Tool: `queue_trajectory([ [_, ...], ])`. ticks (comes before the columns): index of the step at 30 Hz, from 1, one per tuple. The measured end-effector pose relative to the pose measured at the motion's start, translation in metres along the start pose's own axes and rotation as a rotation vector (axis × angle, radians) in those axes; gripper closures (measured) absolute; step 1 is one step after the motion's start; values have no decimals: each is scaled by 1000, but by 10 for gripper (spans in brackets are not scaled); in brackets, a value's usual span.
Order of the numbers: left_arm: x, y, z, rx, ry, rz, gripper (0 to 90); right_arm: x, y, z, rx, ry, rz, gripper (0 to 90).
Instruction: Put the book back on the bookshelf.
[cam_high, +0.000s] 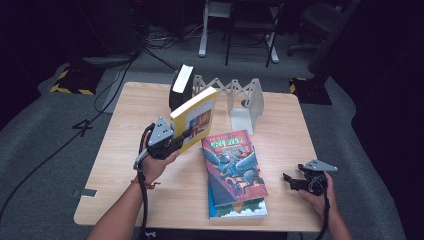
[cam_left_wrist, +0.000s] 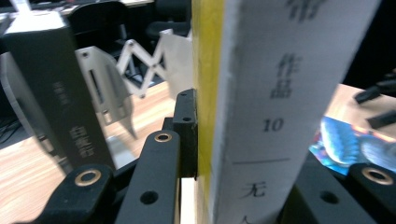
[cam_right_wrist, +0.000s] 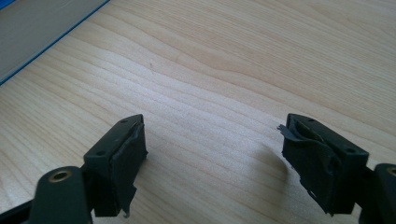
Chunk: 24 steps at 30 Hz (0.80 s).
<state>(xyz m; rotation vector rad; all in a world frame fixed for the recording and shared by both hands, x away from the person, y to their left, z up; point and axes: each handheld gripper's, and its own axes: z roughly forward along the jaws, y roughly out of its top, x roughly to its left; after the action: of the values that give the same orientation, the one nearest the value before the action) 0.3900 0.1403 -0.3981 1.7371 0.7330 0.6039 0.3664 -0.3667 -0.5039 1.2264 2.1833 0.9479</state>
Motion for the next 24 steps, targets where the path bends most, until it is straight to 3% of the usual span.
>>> queue_trajectory([
  [12,19,-6,14,25,95,-37,753,-1,0,1,3,3,8,210],
  [21,36,-13,26,44,208,-107,752,-1,0,1,3,3,10,212],
  [24,37,-15,29,46,216,-115,752,-1,0,1,4,3,10,212],
])
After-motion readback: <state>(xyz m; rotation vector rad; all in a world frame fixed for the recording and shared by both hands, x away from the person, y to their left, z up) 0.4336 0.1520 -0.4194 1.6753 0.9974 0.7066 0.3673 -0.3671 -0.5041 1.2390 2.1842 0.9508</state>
